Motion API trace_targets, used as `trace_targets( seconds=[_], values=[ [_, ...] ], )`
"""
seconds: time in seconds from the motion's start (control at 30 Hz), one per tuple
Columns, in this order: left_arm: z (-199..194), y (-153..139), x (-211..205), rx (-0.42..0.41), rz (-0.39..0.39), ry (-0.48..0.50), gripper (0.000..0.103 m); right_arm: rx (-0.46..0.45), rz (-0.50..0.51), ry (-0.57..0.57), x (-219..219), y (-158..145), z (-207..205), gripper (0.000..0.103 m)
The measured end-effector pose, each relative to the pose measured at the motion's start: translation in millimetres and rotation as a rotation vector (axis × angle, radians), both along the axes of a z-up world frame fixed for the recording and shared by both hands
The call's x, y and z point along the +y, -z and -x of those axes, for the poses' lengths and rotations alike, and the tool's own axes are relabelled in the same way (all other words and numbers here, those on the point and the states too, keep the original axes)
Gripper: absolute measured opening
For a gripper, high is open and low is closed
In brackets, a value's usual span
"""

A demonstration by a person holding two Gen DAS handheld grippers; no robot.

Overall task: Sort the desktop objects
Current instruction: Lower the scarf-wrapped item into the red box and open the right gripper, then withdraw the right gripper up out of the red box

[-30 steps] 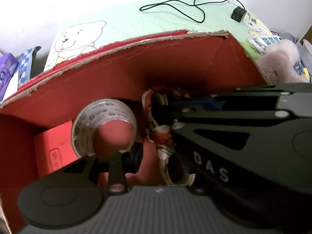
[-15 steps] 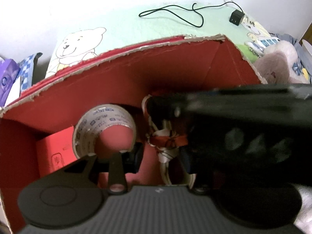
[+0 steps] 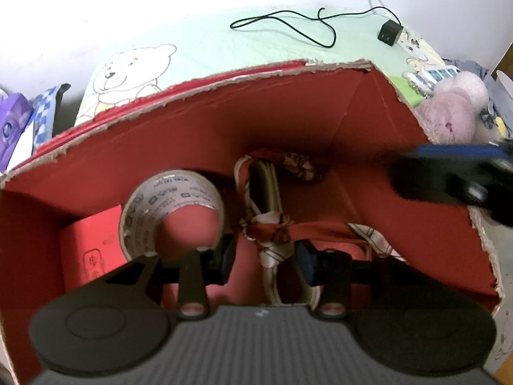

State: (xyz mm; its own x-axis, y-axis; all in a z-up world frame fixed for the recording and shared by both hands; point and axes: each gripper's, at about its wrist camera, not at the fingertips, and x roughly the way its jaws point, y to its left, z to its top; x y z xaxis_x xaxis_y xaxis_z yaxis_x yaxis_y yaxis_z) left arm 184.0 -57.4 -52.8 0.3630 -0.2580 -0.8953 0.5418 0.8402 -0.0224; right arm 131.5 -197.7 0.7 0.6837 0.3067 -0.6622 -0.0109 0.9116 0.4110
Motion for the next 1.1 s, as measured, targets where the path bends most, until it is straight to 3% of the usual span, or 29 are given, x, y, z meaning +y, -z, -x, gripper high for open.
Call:
trace_targets(
  seconds=[0.07,0.13,0.27,0.37,0.43,0.5,0.57,0.67,0.87,1.1],
  values=[
    [2.0,-2.8,-0.3,-0.014,-0.002,0.001,0.048,-0.013,0.069,-0.010,3.5,-5.7,13.0,0.029],
    [0.8,-4.3,0.3,-0.014,-0.015,-0.033,0.038,-0.023,0.114,-0.005,5.0,-9.5,23.1,0.029],
    [-4.8,-9.3,7.7,0.019,0.027,-0.066,0.037,-0.034,0.103,0.028,1.7,-9.4,37.3,0.029],
    [-4.9,-15.6,15.7,0.030,0.087,-0.066,0.041,-0.031,0.083,0.053,1.9,-7.6,39.4,0.029],
    [-4.5,-22.1,26.8,0.046,0.156,-0.066,0.050,-0.039,0.071,0.059,4.1,-7.9,44.8,0.029],
    [-1.2,-30.8,33.7,-0.007,0.140,-0.095,0.056,-0.052,0.053,0.061,6.4,-8.3,49.2,0.029],
    [5.3,-41.9,41.5,-0.085,0.115,-0.109,0.055,-0.060,0.040,0.067,8.2,-8.0,53.0,0.030],
    [12.8,-59.4,61.3,-0.090,0.209,-0.114,0.055,-0.059,0.013,0.059,12.1,-5.5,57.3,0.029],
    [42.0,-85.7,94.7,-0.125,0.321,-0.152,0.054,-0.069,0.017,-0.011,31.5,-3.7,69.2,0.029],
    [75.1,-93.2,131.2,-0.151,0.320,-0.192,0.056,0.017,-0.024,-0.021,32.5,5.4,61.2,0.030]
  ],
)
